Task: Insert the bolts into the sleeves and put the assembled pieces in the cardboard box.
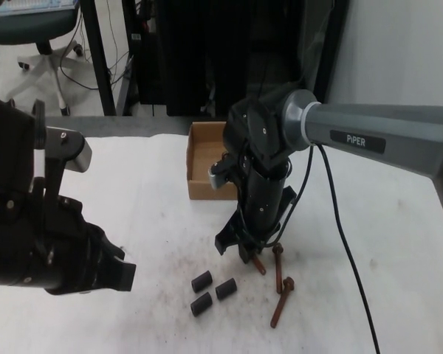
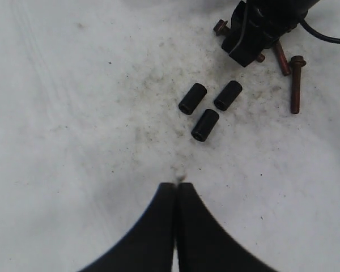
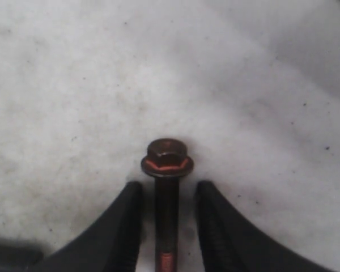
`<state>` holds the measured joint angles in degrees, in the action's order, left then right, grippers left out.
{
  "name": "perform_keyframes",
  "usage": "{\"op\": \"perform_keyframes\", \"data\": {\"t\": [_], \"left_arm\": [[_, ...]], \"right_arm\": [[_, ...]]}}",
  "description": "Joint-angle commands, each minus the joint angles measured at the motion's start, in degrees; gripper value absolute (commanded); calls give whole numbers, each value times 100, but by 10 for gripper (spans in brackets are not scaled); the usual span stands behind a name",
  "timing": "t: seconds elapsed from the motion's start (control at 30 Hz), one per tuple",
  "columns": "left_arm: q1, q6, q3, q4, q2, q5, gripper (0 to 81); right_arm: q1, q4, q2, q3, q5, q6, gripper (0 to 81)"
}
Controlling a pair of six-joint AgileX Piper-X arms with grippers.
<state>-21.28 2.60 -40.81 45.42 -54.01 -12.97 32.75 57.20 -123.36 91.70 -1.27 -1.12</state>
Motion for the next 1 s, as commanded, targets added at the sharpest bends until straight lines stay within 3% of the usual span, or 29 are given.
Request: {"op": "perform_keyframes", "data": {"t": [0.0, 0.53, 0.63, 0.77, 0.97], "left_arm": [[12, -7, -32, -24, -4, 22, 3], [12, -7, -32, -24, -4, 22, 3], [12, -7, -32, -24, -4, 22, 3], [12, -7, -32, -24, -4, 22, 3], [12, -6, -32, -38, -4, 22, 3]], "right_arm": [[0, -338, -185, -70, -75, -17, 318], [0, -636, -185, -42, 32, -17, 316], [0, -636, -185, -42, 76, -17, 244], [0, -530, -185, -42, 75, -17, 22], [0, -329, -175, -42, 75, -156, 8]]}}
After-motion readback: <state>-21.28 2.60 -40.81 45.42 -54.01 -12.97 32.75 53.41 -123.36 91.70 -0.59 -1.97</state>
